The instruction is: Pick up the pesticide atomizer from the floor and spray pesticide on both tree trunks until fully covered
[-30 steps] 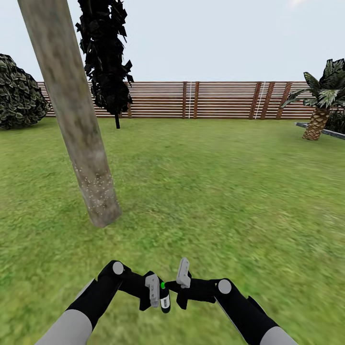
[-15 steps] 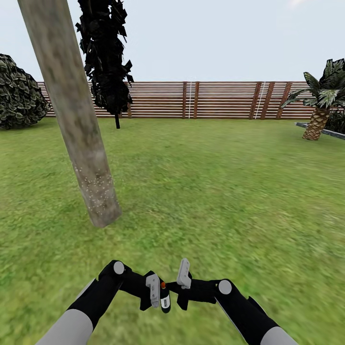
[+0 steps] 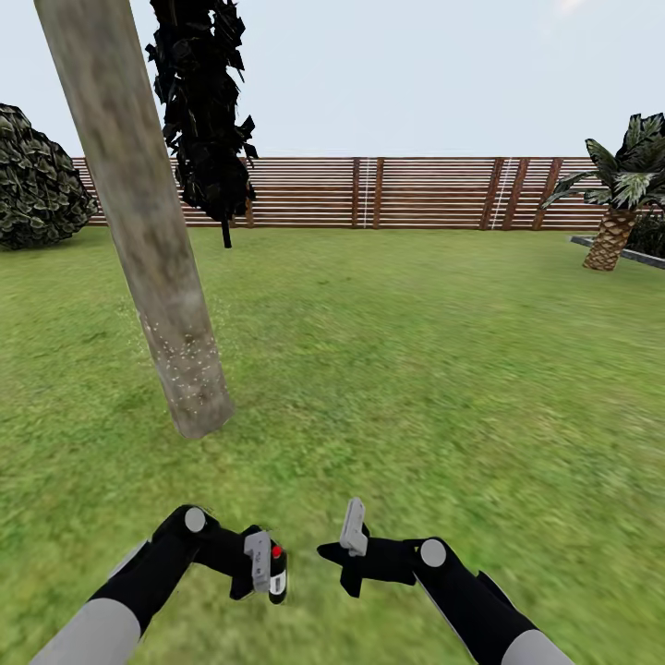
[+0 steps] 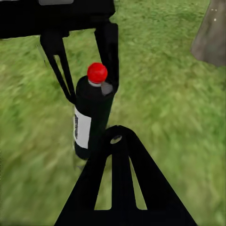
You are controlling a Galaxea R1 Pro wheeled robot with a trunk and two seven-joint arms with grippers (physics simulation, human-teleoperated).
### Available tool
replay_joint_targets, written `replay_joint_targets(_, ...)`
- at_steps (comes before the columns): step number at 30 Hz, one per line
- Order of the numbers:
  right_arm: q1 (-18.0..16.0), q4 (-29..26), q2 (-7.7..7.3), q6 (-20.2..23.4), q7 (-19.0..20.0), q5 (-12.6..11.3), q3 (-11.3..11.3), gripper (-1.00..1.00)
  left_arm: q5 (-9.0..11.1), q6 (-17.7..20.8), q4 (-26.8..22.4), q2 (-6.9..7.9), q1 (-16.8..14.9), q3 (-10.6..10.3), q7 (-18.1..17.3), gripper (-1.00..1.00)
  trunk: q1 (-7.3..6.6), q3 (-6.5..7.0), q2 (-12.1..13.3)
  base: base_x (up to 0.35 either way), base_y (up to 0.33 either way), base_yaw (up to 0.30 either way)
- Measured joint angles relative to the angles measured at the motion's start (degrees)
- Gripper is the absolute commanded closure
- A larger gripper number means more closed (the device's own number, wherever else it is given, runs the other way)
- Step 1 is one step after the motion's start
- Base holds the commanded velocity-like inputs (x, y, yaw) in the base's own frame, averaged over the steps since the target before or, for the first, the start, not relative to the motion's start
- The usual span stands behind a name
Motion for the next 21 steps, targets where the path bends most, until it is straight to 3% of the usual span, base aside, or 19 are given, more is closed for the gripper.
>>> replay_joint_targets(4, 0.00, 0.25, 0.01, 0.00, 0.00, 0.03, 0.07, 1.00, -1.26, -0.07, -0.07, 3.97, 0.31, -0.01, 0.74, 1.00, 0.00, 0.00, 0.00, 0.000, 0.000, 0.000)
replay_joint_targets(7, 0.00, 0.91, -0.23, -0.04, -0.04, 0.16, 0.01, 1.00, -2.56, 0.07, -0.03, 8.24, 0.68, 0.16, 0.99, 1.00, 0.00, 0.00, 0.00, 0.000, 0.000, 0.000)
replay_joint_targets(8, 0.01, 2.34, -0.42, -0.09, -0.15, 0.21, 0.01, 1.00, -2.74, 0.11, 0.00, 10.19, 1.29, 1.01, 1.12, 1.00, 0.00, 0.00, 0.00, 0.000, 0.000, 0.000)
replay_joint_targets(10, 0.00, 4.51, -0.52, -0.15, -0.27, 0.21, -0.04, 1.00, -2.72, 0.10, 0.15, 11.18, 3.21, 3.20, 1.44, 1.00, 0.00, -0.01, 0.00, 0.000, 0.000, 0.000)
replay_joint_targets(11, 0.00, 5.67, -0.63, -0.17, -0.34, 0.21, -0.09, -1.00, -2.72, 0.07, 0.24, 11.39, 4.22, 5.12, 2.42, 1.00, 0.00, -0.01, 0.00, 0.000, 0.000, 0.000)
replay_joint_targets(13, 0.00, 7.73, -0.99, -0.17, -0.58, 0.20, -0.78, -1.00, -2.44, -0.02, 1.04, 11.53, 5.77, 10.01, 6.72, 1.00, 0.00, 0.00, 0.00, 0.000, 0.000, 0.000)
replay_joint_targets(15, 0.00, 8.91, -1.64, -0.19, -2.11, 0.19, -4.05, -1.00, -2.02, -0.21, 3.94, 11.25, 6.41, 14.68, 11.77, 1.00, 0.00, 0.00, 0.00, 0.000, 0.000, 0.000)
replay_joint_targets(16, 0.02, 10.71, -2.30, -0.25, -4.41, 0.27, -8.08, -1.00, -1.01, -0.42, 7.84, 10.95, 6.61, 19.36, 16.44, 1.00, 0.00, -0.01, 0.00, 0.000, 0.000, 0.000)
replay_joint_targets(18, 0.14, 18.81, -3.93, -0.94, -12.79, 0.30, -12.09, -1.00, 3.60, -0.79, 15.04, 9.99, 6.78, 26.24, 25.38, 1.00, 0.01, -0.02, 0.00, 0.000, 0.000, 0.000)
replay_joint_targets(19, 0.17, 22.50, -4.34, -2.35, -17.71, 0.21, -12.55, -1.00, 5.53, -0.87, 17.70, 9.62, 6.81, 27.60, 29.11, 1.00, 0.01, -0.01, 0.00, 0.000, 0.000, 0.000)
replay_joint_targets(21, 0.27, 33.33, -4.65, -11.32, -34.27, 0.09, -12.93, -1.00, 11.87, -1.08, 25.07, 8.20, 6.87, 28.79, 41.97, 1.00, 0.01, -0.02, 0.00, 0.000, 0.000, 0.000)
